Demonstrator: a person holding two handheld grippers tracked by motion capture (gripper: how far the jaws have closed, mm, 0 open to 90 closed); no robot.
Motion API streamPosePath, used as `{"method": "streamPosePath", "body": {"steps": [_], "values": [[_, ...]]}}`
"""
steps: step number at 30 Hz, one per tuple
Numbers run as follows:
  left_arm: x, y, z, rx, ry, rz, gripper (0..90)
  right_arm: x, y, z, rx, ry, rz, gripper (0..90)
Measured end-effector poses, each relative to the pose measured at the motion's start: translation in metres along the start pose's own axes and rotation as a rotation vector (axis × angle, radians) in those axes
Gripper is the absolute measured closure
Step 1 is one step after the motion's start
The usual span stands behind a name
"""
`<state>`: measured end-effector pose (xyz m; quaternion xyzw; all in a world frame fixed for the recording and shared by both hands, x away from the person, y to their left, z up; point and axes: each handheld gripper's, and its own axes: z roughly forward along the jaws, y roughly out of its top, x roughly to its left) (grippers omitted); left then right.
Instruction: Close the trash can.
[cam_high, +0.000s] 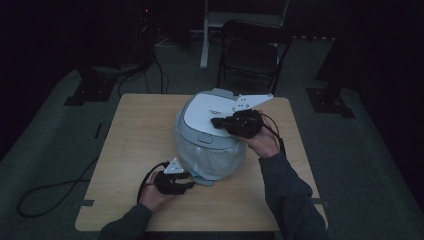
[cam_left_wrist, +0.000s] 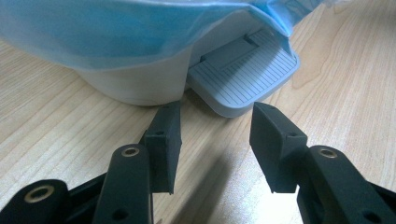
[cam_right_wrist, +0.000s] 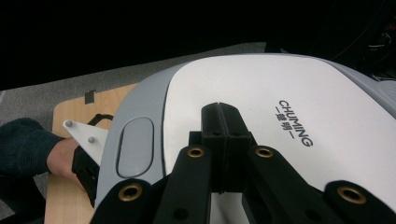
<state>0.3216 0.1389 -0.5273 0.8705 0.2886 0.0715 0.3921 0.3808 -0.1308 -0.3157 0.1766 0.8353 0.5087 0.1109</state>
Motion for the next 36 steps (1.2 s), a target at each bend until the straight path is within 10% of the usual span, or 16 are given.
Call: {"method": "streamPosePath", "body": {"steps": [17, 36], "values": [[-0.001, -0.001, 0.000, 0.000, 0.005, 0.000, 54.6, 0.007, 0.001, 0.004, 0.023, -0.003, -0.028, 90.0], [0.001, -0.003, 0.002, 0.016, 0.012, -0.006, 54.6, -0.011, -0.015, -0.040, -0.085, -0.167, 0.056, 88.8]]}}
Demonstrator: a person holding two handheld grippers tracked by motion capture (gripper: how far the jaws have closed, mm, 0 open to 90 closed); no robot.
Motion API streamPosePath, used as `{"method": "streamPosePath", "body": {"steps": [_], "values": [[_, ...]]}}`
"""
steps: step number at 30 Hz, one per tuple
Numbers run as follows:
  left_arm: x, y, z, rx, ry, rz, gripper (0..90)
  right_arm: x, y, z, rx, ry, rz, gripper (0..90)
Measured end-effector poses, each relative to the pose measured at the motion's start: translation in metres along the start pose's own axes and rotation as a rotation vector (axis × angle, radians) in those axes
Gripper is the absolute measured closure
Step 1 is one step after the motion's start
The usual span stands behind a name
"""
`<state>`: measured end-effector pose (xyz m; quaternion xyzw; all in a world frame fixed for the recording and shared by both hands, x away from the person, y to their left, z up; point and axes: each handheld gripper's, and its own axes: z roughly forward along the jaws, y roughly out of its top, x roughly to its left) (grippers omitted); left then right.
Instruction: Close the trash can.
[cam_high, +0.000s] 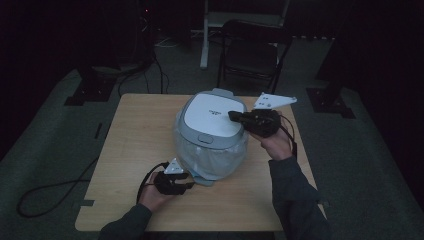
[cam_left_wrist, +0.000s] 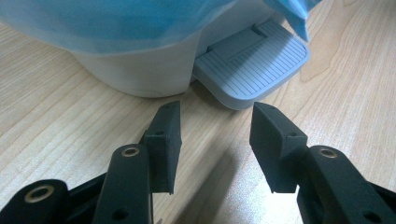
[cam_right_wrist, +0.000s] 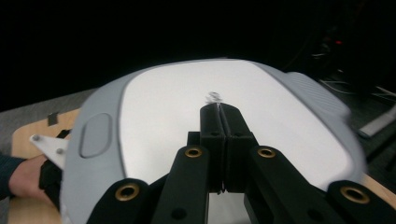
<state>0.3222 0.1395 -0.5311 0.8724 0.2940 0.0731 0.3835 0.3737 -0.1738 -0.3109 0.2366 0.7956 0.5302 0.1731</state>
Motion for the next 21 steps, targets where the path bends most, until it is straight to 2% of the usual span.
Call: {"method": "streamPosePath", "body": {"steps": [5, 9, 15, 21], "values": [[0.000, -0.001, 0.000, -0.002, 0.003, -0.002, 54.4, -0.010, -0.012, -0.011, 0.001, -0.064, 0.023, 87.7], [0.000, -0.001, 0.000, 0.000, 0.002, -0.004, 54.3, -0.021, -0.024, -0.021, -0.016, -0.114, 0.071, 87.5], [0.000, -0.001, 0.001, -0.001, 0.001, -0.004, 54.3, -0.035, -0.048, -0.038, -0.020, -0.260, 0.139, 87.4], [0.000, -0.001, 0.000, -0.001, 0.003, -0.005, 54.3, -0.048, -0.084, -0.031, 0.053, -0.368, 0.194, 83.2]]}}
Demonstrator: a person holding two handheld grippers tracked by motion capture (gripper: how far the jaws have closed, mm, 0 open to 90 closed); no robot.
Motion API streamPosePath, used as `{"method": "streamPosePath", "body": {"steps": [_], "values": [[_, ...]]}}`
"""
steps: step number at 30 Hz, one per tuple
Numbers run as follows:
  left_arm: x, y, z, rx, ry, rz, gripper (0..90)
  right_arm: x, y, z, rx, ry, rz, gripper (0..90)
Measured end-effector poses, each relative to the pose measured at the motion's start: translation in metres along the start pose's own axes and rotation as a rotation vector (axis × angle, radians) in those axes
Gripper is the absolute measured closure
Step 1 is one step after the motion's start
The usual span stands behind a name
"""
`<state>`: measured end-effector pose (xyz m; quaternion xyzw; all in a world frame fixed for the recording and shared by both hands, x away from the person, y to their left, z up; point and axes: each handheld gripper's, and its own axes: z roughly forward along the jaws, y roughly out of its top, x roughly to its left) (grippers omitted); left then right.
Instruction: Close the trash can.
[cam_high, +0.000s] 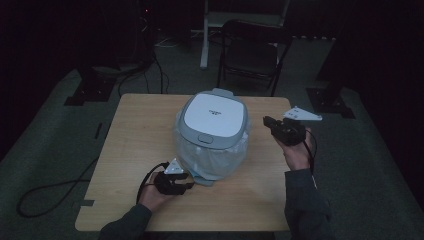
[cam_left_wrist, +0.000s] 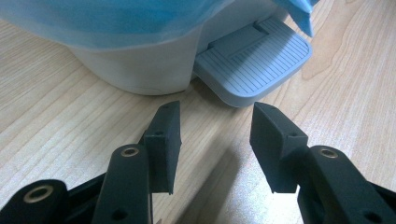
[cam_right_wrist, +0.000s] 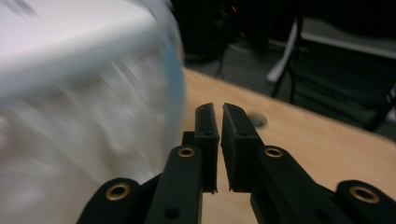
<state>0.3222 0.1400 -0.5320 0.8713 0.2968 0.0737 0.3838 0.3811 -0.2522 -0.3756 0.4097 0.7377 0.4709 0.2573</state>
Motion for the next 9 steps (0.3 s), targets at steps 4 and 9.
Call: {"method": "streamPosePath", "body": {"steps": [4, 9], "values": [[0.000, 0.000, 0.000, -0.002, 0.000, 0.001, 54.3, -0.009, -0.029, 0.020, 0.077, -0.056, 0.026, 71.3], [0.000, 0.000, -0.001, -0.007, -0.001, 0.001, 54.3, -0.022, -0.073, 0.046, 0.173, -0.123, 0.073, 54.1]]}}
